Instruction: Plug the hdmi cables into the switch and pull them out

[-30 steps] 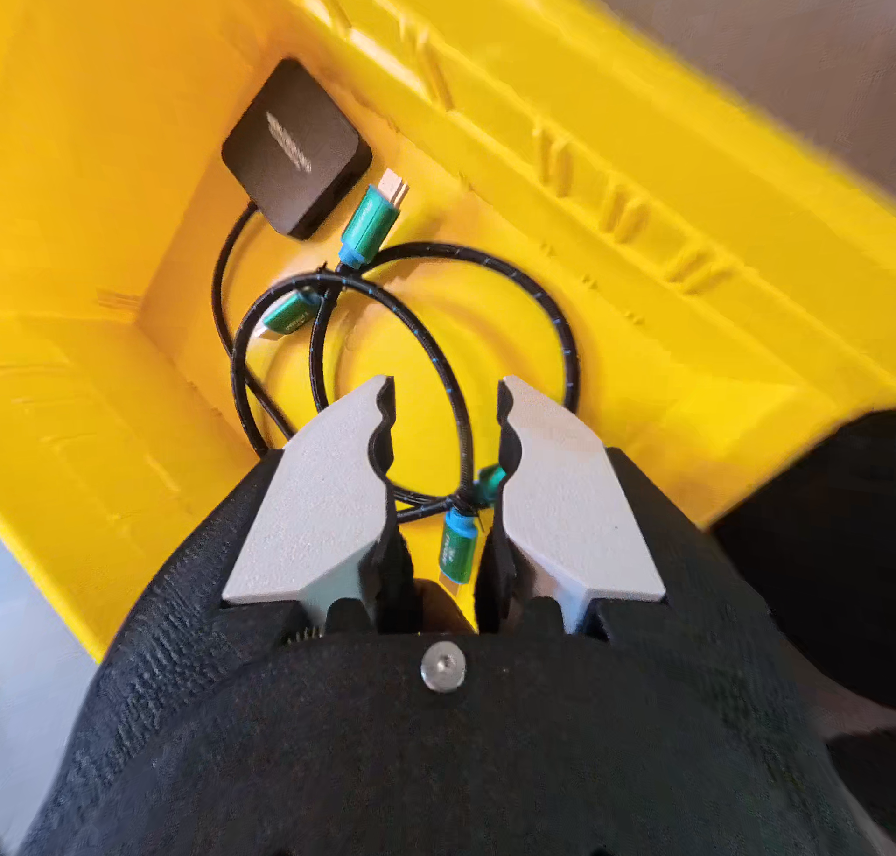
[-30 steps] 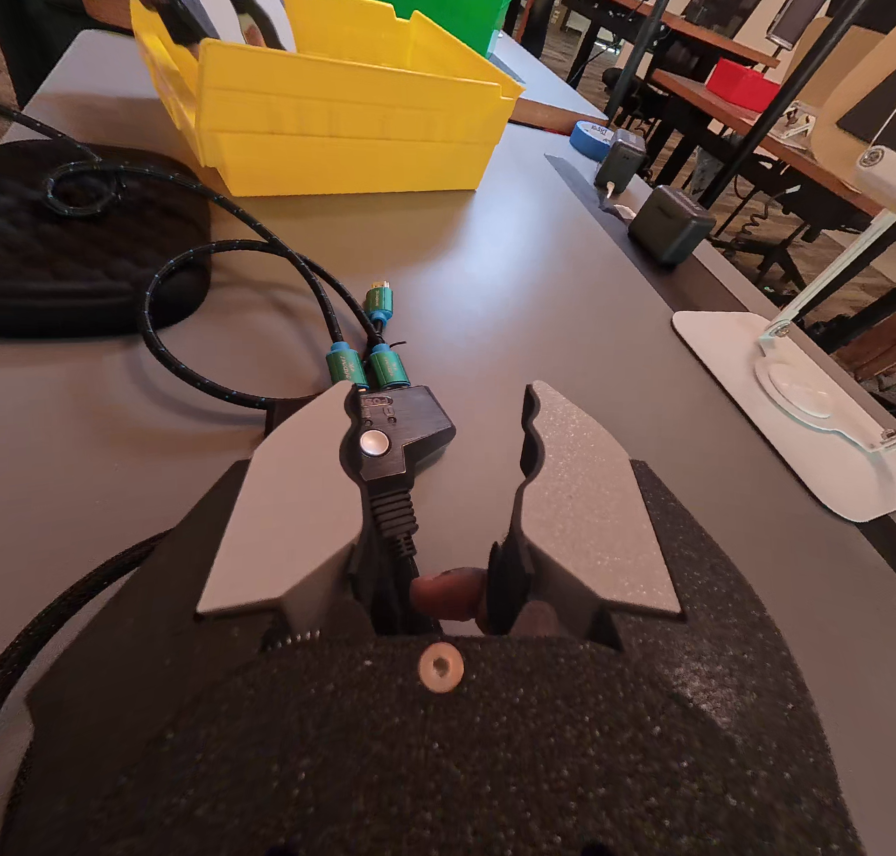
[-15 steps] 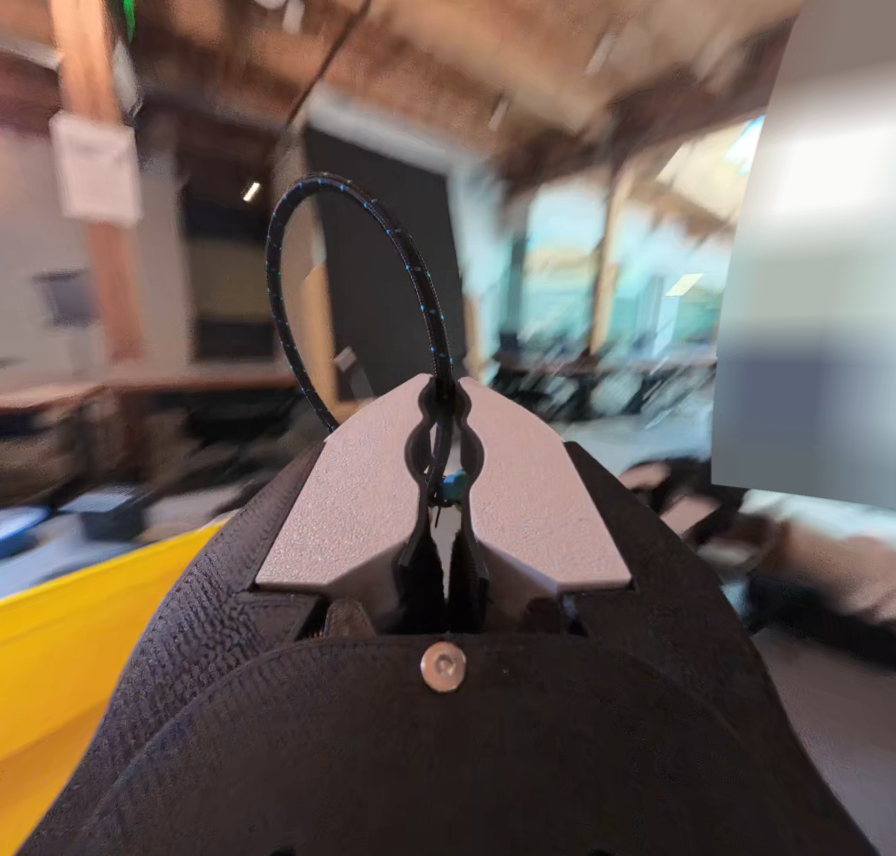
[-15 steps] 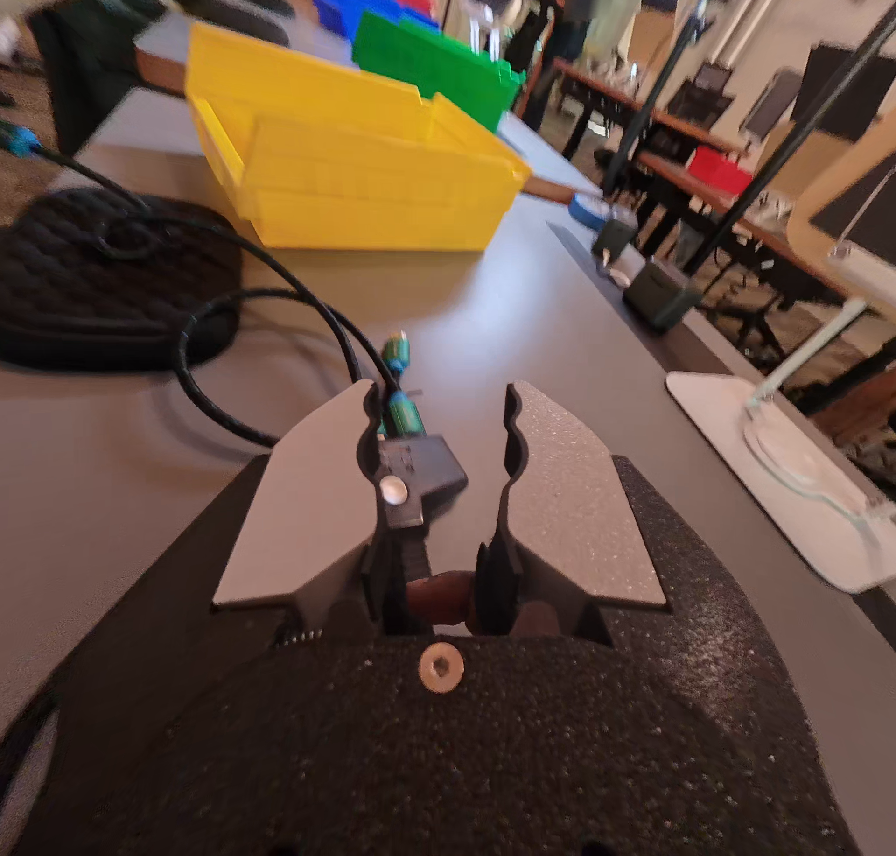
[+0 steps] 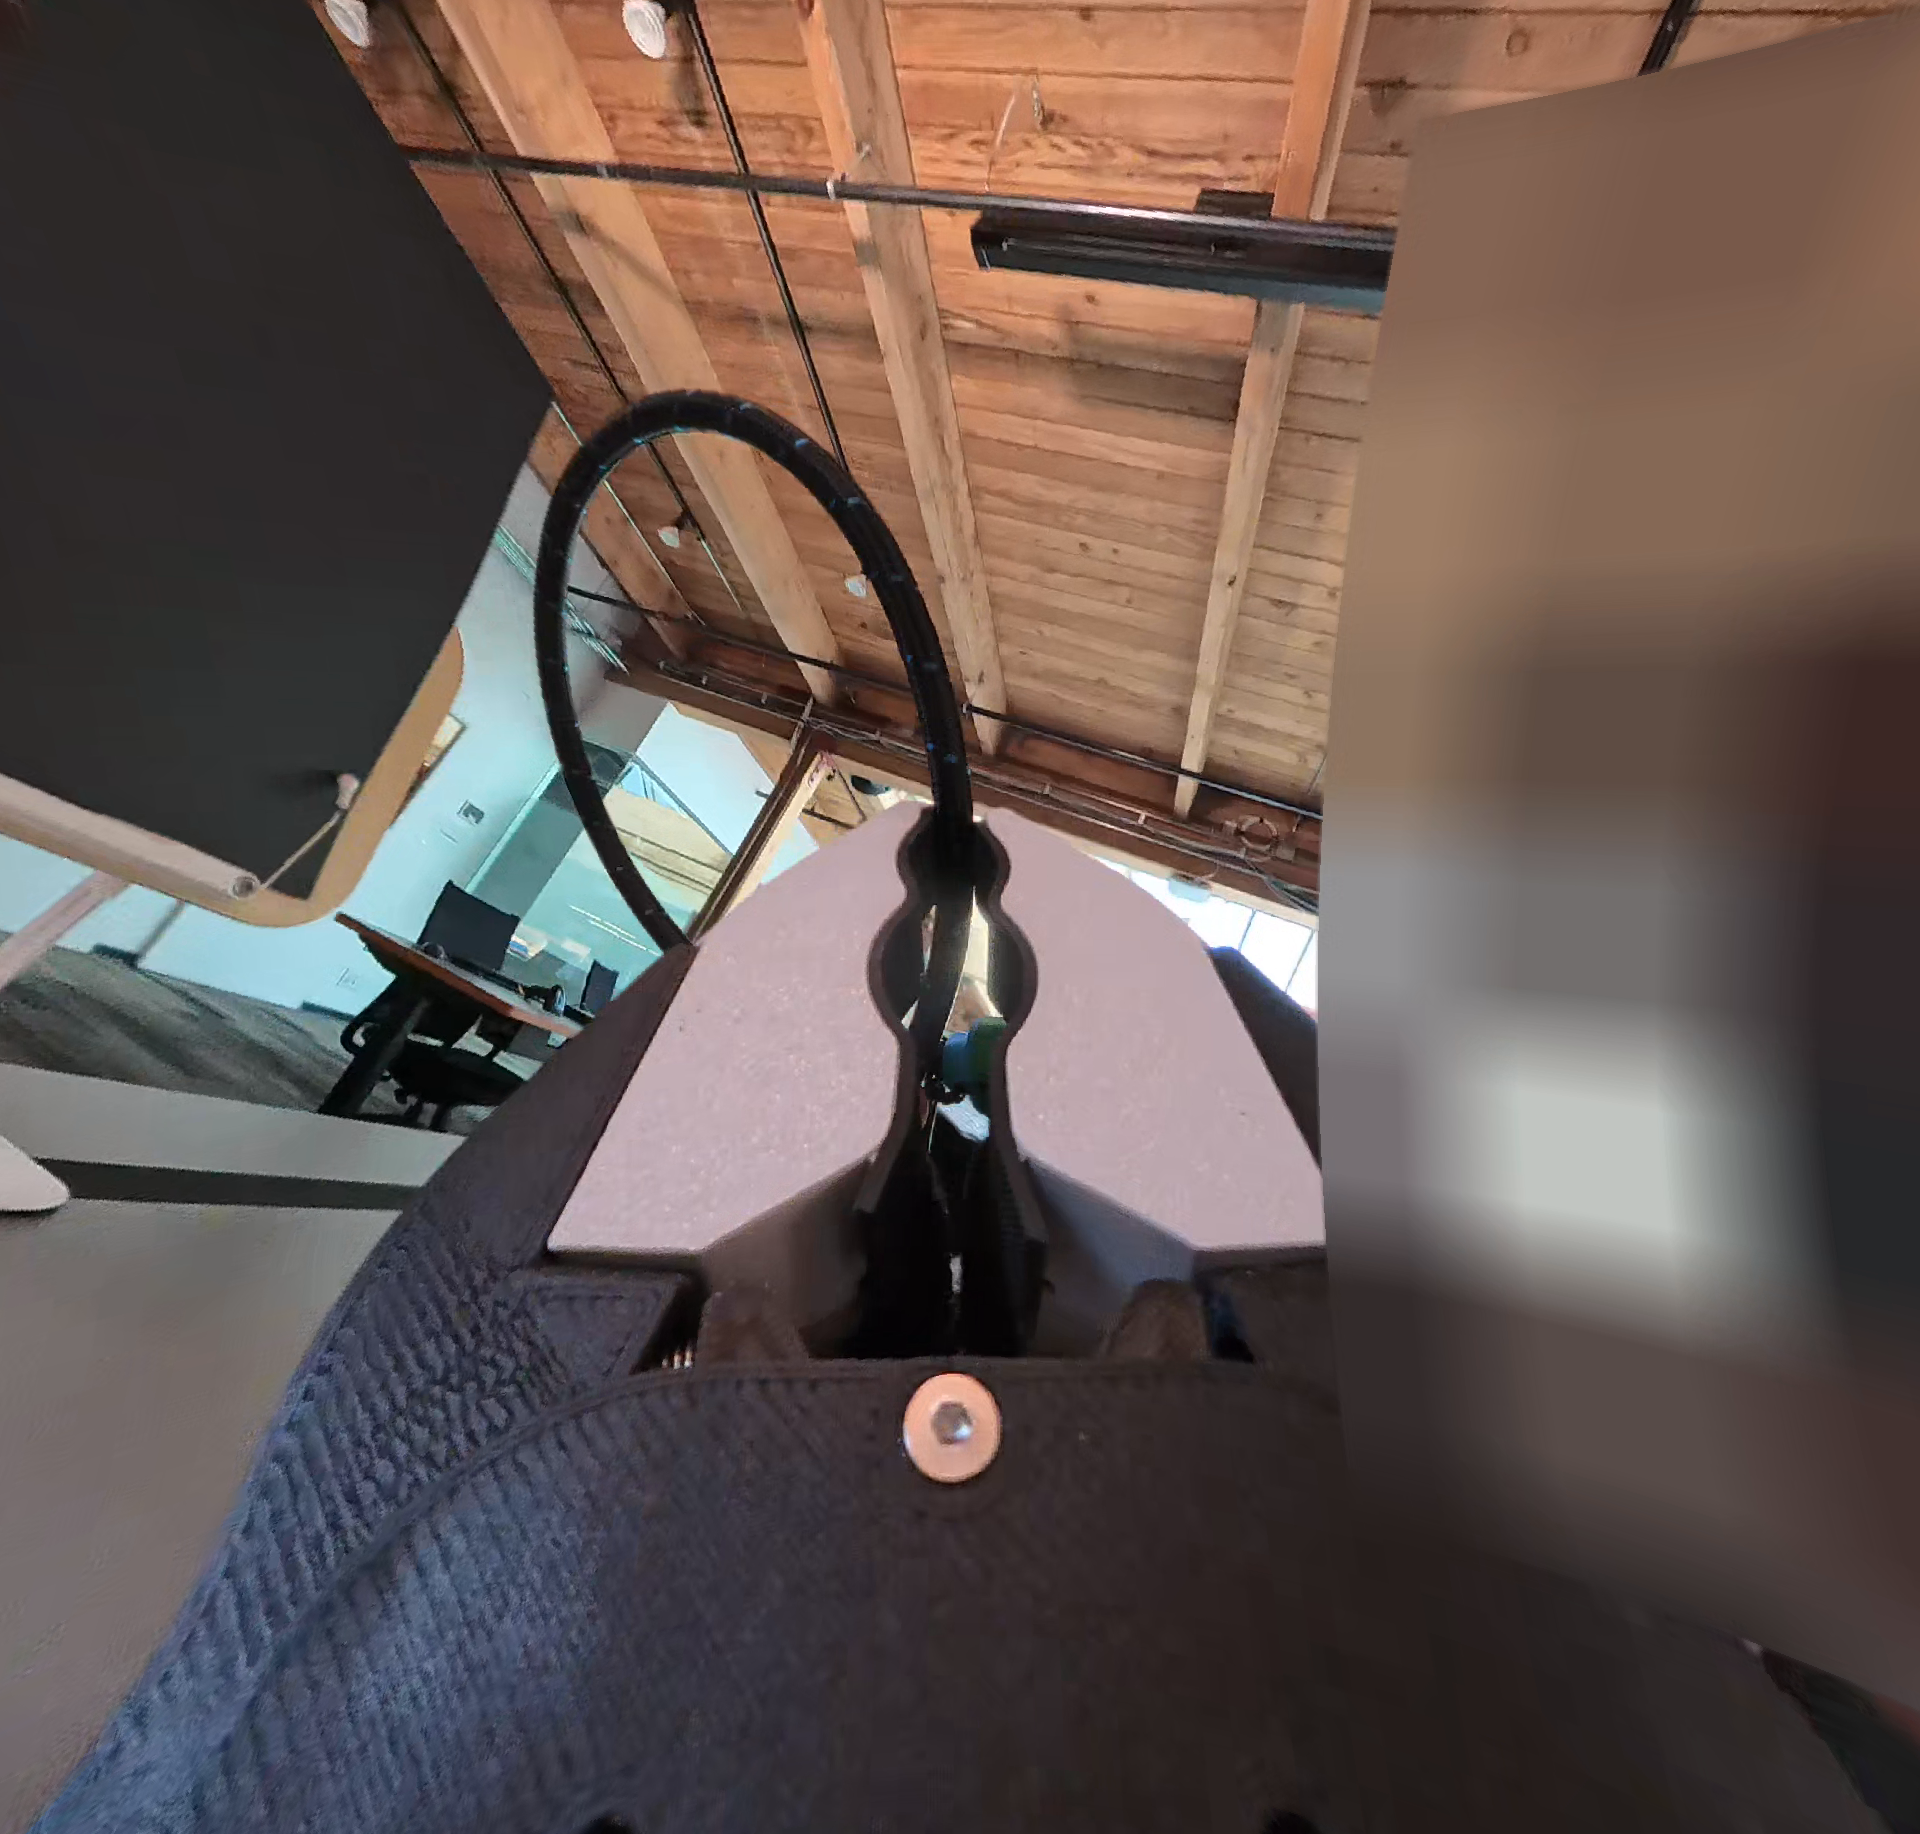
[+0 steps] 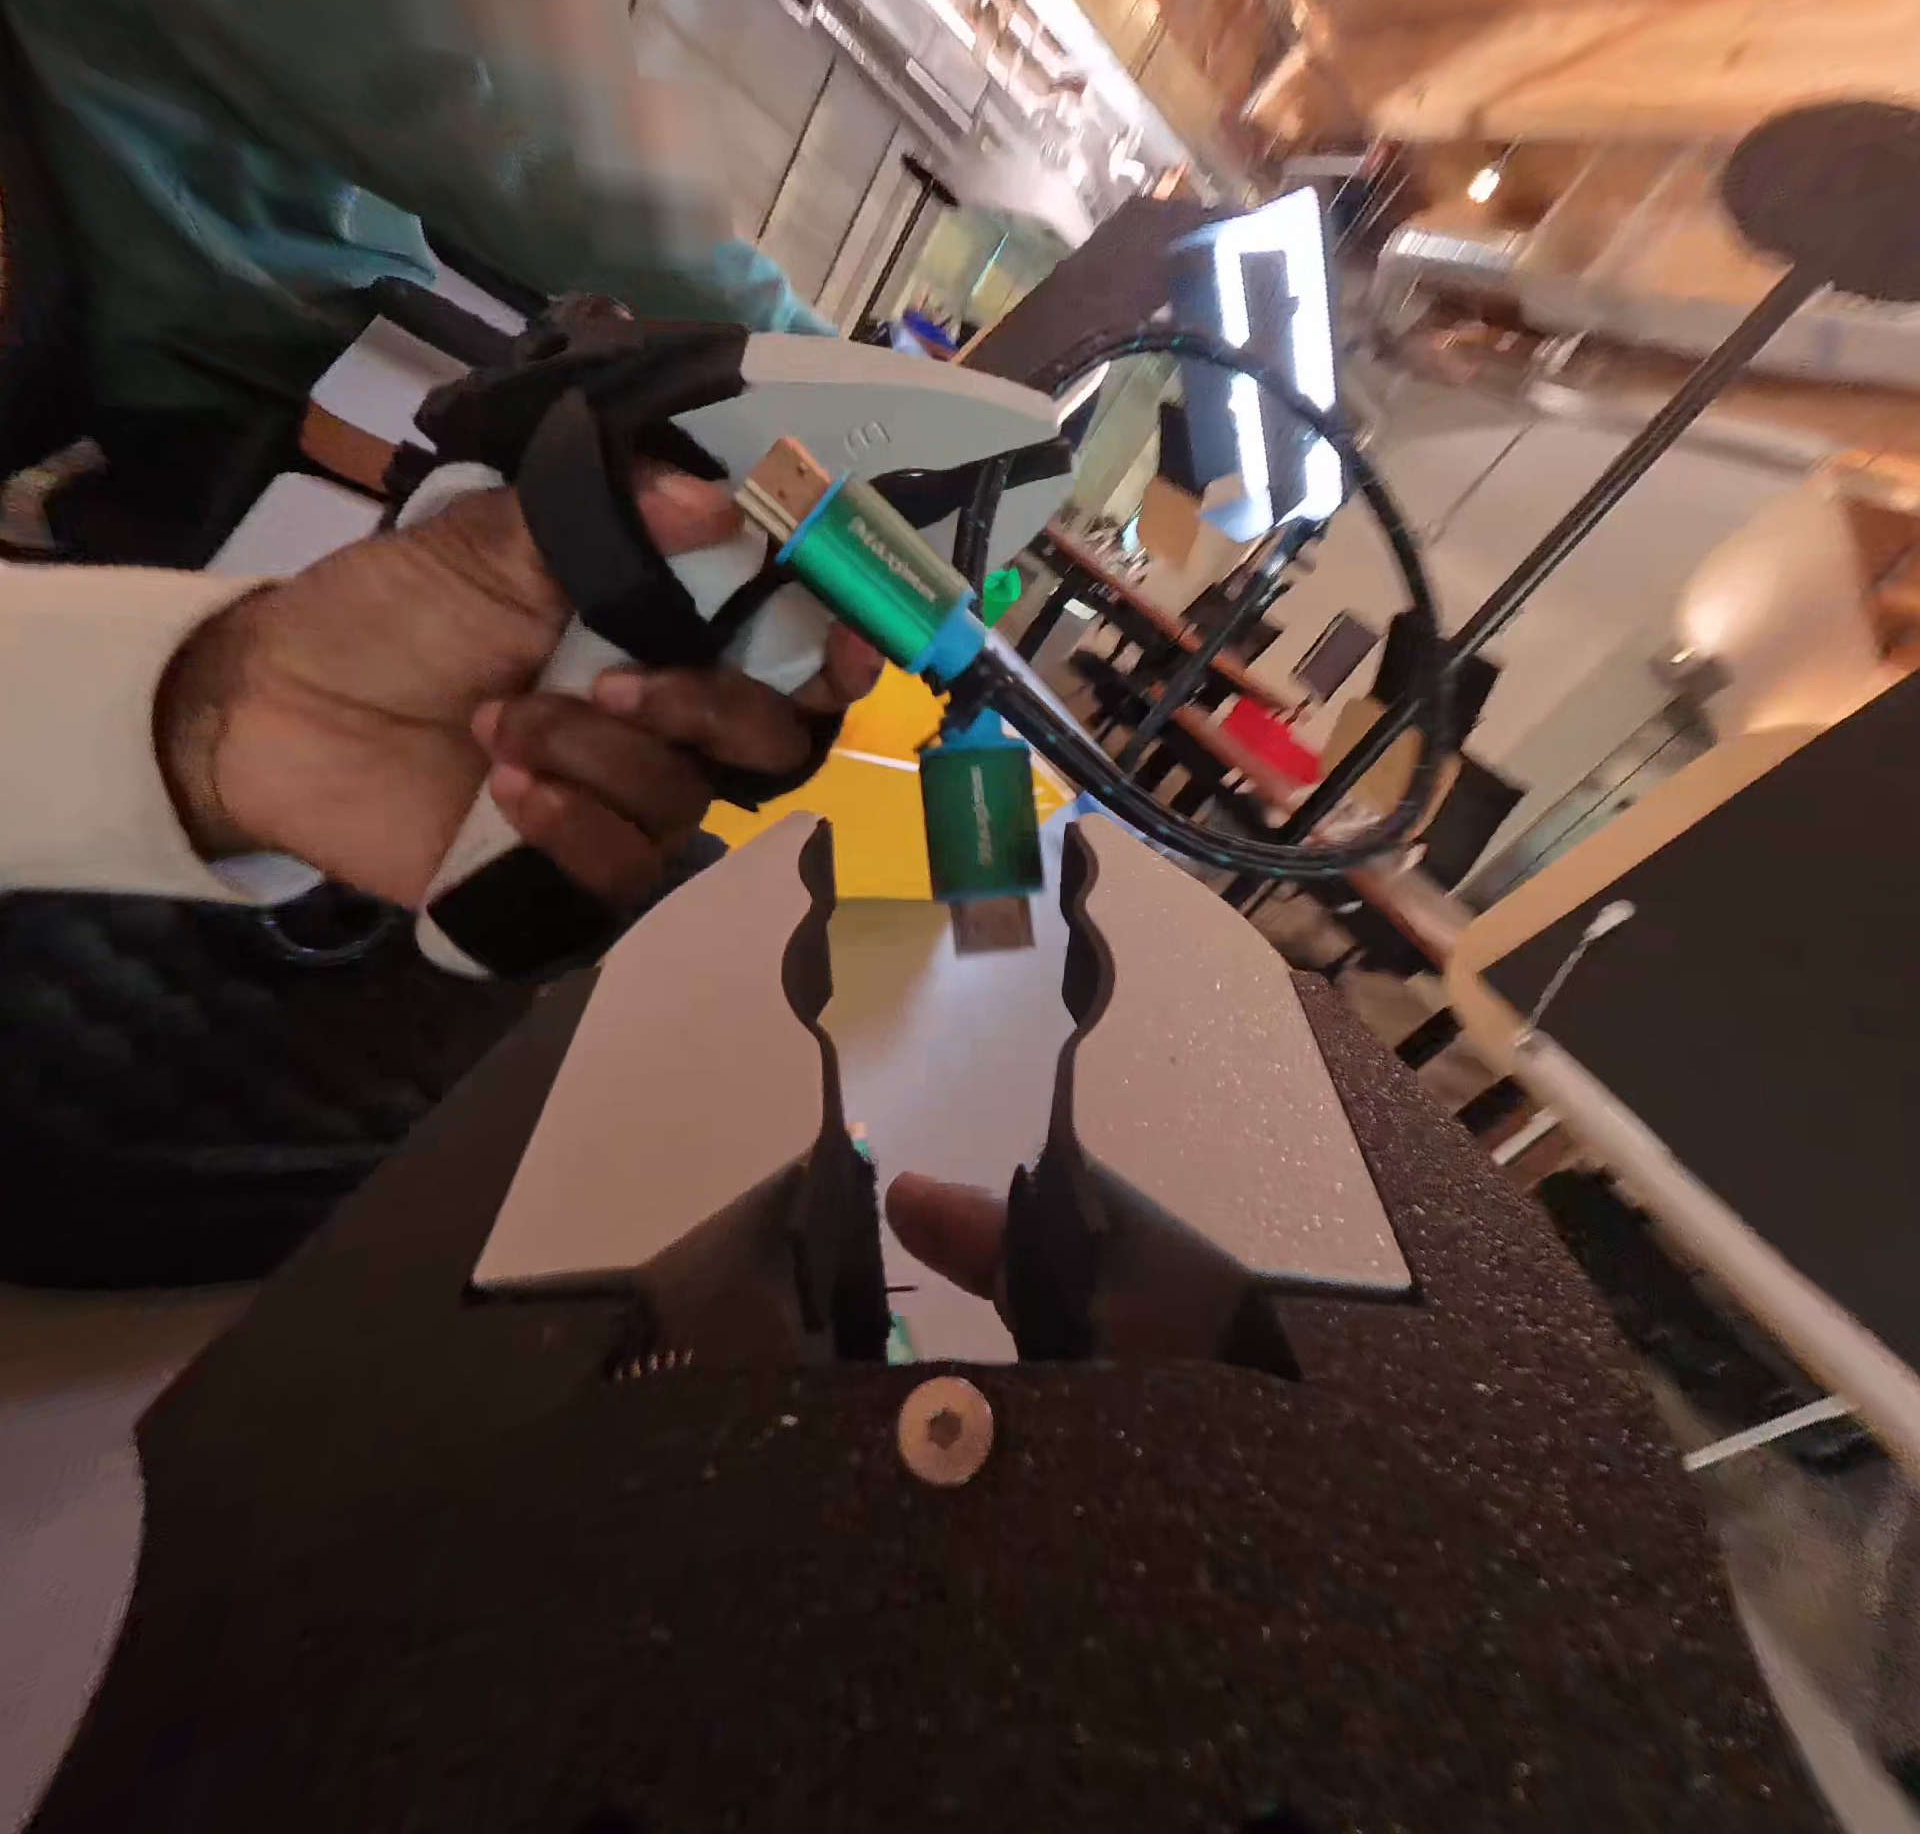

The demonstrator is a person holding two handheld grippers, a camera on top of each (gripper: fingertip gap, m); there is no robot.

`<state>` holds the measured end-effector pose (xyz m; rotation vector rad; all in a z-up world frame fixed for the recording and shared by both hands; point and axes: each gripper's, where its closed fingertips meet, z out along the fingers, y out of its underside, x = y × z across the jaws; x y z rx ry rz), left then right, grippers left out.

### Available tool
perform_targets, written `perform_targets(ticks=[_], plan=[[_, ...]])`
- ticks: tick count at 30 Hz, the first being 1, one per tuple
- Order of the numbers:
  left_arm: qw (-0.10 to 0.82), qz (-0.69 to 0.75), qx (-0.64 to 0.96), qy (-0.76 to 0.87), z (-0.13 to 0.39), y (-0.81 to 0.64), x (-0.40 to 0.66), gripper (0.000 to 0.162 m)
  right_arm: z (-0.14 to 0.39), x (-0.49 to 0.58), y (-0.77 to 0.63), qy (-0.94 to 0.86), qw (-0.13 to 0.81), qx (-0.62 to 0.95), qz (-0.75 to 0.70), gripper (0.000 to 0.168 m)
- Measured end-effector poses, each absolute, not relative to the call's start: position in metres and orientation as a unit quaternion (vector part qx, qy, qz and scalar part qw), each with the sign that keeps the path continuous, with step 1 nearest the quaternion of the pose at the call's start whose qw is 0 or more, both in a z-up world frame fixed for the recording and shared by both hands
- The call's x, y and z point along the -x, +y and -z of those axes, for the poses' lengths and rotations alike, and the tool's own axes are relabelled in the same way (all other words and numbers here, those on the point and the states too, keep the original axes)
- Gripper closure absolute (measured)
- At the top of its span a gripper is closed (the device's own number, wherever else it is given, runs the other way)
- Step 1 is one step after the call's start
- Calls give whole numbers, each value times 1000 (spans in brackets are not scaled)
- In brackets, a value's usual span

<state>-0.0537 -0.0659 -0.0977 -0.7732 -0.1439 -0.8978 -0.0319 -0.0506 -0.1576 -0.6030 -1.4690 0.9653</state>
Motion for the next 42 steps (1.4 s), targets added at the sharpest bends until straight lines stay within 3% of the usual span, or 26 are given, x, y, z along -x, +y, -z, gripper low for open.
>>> perform_targets(ticks=[3,6,10,12,13,16,18,24,31,32,35,42], plan=[[810,445,377,-63,108,-56,38,156,166,37,-43,-635,579,295,-418,146],[788,438,427,-76,123,-45,40,155,174,35,-30,-651,595,290,-372,146],[706,391,590,-5,158,-34,22,110,177,31,6,-658,659,275,-239,147],[682,341,646,26,171,-29,15,105,179,30,7,-674,681,230,-171,147],[681,313,661,38,173,-25,13,107,180,31,5,-681,687,210,-142,147],[655,218,720,75,191,-14,7,150,182,31,9,-682,699,198,-77,147],[638,187,743,80,201,-11,4,150,184,28,31,-681,694,231,-47,149],[595,219,770,67,226,-41,5,150,182,-7,127,-637,654,397,-99,154],[663,200,721,27,200,-41,33,150,196,4,110,-683,635,352,-75,157],[674,199,711,28,195,-42,35,147,196,3,107,-683,636,349,-85,159],[689,177,702,47,186,-46,43,113,193,1,104,-673,633,361,-124,160],[748,124,645,95,170,-60,40,99,189,0,106,-593,566,480,-312,161]])
